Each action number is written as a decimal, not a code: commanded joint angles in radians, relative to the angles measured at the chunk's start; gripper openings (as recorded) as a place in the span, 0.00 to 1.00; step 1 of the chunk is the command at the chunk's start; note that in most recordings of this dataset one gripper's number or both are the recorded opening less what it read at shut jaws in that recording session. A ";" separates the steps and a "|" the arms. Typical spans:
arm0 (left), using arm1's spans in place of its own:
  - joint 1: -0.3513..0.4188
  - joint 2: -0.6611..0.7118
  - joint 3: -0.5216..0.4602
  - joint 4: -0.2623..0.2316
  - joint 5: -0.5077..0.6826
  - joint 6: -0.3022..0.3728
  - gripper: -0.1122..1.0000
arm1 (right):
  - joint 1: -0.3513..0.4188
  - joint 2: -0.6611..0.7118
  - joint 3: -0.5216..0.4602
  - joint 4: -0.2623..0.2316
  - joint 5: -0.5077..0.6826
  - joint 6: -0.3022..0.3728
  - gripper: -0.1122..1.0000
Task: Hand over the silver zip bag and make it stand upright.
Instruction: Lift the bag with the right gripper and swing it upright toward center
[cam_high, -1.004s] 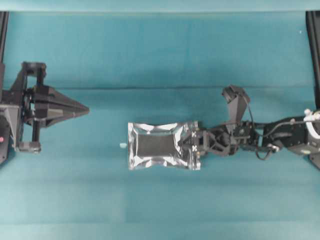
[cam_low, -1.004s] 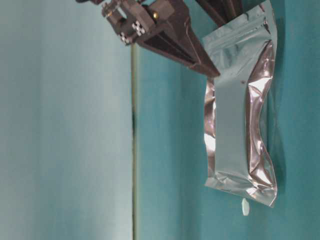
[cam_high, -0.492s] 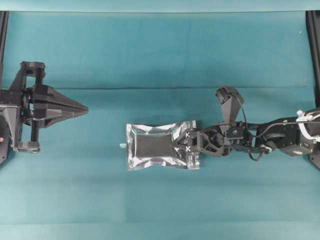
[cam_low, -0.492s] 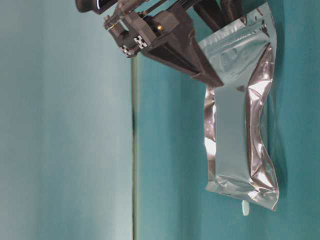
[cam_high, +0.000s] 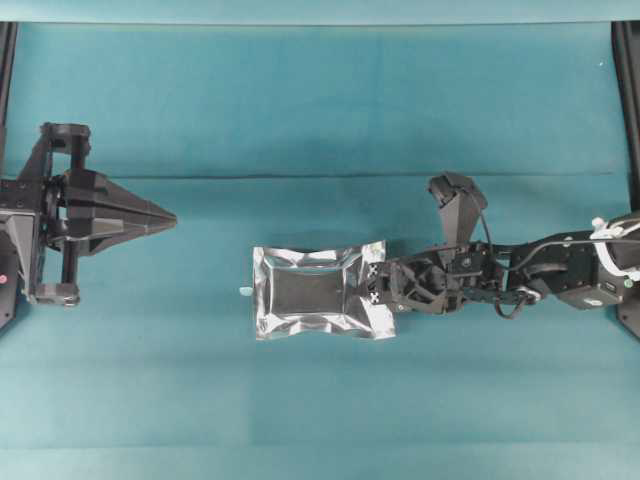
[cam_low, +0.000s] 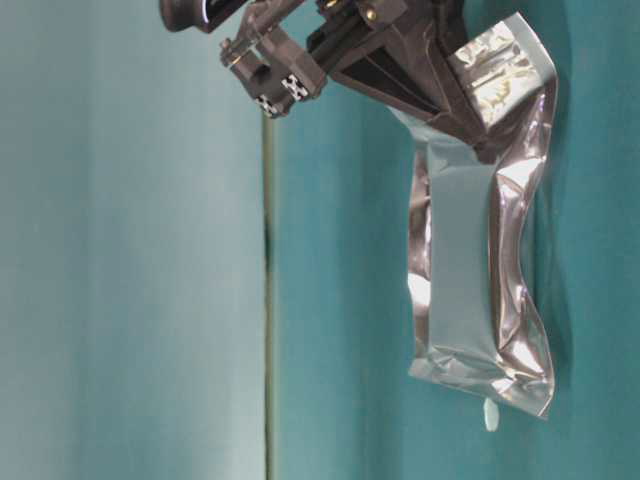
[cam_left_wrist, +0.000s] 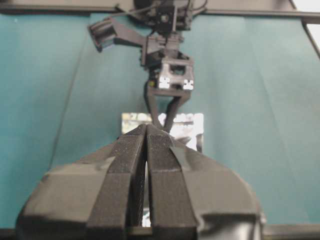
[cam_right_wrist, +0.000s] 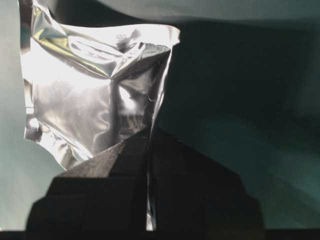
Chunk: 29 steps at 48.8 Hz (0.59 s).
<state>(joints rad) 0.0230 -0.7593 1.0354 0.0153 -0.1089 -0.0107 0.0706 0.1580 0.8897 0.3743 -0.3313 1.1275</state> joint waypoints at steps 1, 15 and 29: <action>0.002 0.000 -0.011 0.002 -0.005 0.000 0.11 | -0.005 -0.018 0.000 0.000 -0.002 -0.029 0.11; 0.000 0.000 -0.011 0.002 -0.005 0.000 0.11 | -0.005 -0.044 0.000 -0.009 0.005 -0.044 0.11; 0.002 0.000 -0.011 0.002 -0.005 0.002 0.11 | -0.031 -0.190 -0.063 -0.061 0.183 -0.215 0.11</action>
<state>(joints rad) 0.0230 -0.7593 1.0339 0.0153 -0.1089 -0.0092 0.0537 0.0291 0.8667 0.3359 -0.2178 0.9756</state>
